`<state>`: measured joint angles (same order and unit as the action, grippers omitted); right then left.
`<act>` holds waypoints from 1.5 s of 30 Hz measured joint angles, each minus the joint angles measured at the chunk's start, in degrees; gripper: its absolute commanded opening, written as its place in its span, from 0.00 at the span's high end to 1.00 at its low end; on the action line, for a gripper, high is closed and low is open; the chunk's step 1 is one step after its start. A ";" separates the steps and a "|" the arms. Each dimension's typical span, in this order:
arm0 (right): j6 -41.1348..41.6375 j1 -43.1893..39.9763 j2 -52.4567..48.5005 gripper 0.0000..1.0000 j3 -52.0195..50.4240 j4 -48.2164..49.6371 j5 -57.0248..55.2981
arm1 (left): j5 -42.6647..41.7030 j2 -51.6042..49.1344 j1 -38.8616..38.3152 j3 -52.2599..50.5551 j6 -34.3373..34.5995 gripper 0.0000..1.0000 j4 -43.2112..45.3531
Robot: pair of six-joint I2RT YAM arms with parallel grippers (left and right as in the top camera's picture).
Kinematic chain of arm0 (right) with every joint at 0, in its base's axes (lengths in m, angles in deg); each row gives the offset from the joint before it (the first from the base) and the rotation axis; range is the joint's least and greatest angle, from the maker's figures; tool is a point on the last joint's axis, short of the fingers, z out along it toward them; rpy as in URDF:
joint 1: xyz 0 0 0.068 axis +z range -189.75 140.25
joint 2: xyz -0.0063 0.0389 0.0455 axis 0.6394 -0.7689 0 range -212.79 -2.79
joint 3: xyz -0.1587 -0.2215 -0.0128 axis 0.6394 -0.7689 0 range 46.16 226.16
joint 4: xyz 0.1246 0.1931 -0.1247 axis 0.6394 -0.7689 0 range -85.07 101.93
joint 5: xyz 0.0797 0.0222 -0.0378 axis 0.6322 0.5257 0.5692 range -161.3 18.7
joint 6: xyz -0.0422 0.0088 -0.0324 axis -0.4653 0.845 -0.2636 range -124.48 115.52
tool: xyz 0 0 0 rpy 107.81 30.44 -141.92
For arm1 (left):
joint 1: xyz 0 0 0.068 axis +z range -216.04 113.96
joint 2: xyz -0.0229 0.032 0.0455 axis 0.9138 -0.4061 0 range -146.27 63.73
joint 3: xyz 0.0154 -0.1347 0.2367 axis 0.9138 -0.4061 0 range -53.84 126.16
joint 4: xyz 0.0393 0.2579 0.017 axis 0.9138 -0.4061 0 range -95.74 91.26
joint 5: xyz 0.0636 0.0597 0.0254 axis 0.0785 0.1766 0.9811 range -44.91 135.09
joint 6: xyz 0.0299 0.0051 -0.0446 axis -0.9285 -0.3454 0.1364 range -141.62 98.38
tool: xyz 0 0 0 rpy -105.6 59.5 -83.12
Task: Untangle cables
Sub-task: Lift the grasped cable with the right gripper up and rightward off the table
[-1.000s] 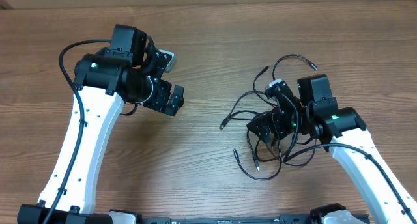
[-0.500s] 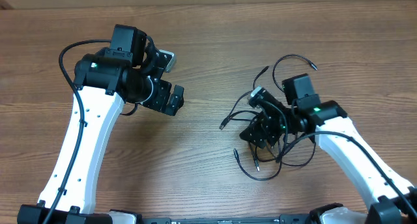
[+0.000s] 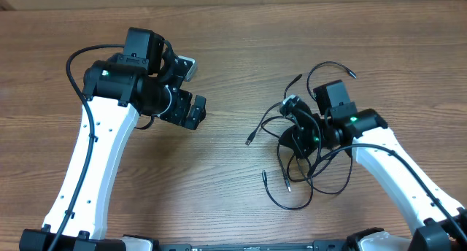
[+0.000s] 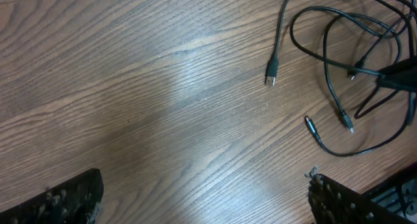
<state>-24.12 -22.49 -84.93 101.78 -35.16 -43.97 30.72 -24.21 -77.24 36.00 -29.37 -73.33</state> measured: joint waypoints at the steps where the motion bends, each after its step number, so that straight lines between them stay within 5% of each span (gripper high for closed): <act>1: 0.68 0.00 0.02 0.96 1.75 -1.60 -0.24 | 0.00 0.00 0.00 0.00 0.00 0.00 -0.02; 10: 5.95 0.00 0.22 0.96 24.96 -15.56 -6.08 | -0.02 0.00 0.00 0.00 0.00 0.00 -0.02; 18: 12.35 -0.02 0.33 0.96 42.34 -18.14 -14.93 | 0.00 0.00 0.00 0.00 0.00 0.01 0.00; 32: 16.28 0.00 0.66 0.96 67.71 -17.46 -17.20 | 0.00 0.00 0.00 0.00 0.00 0.00 0.00; 45: 17.14 0.00 1.16 0.96 73.72 -4.70 -17.77 | 0.00 0.00 0.00 0.00 0.00 0.01 -0.02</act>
<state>-6.98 -22.49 -83.78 175.50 -39.86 -61.74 30.72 -24.21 -77.24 36.00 -29.37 -73.35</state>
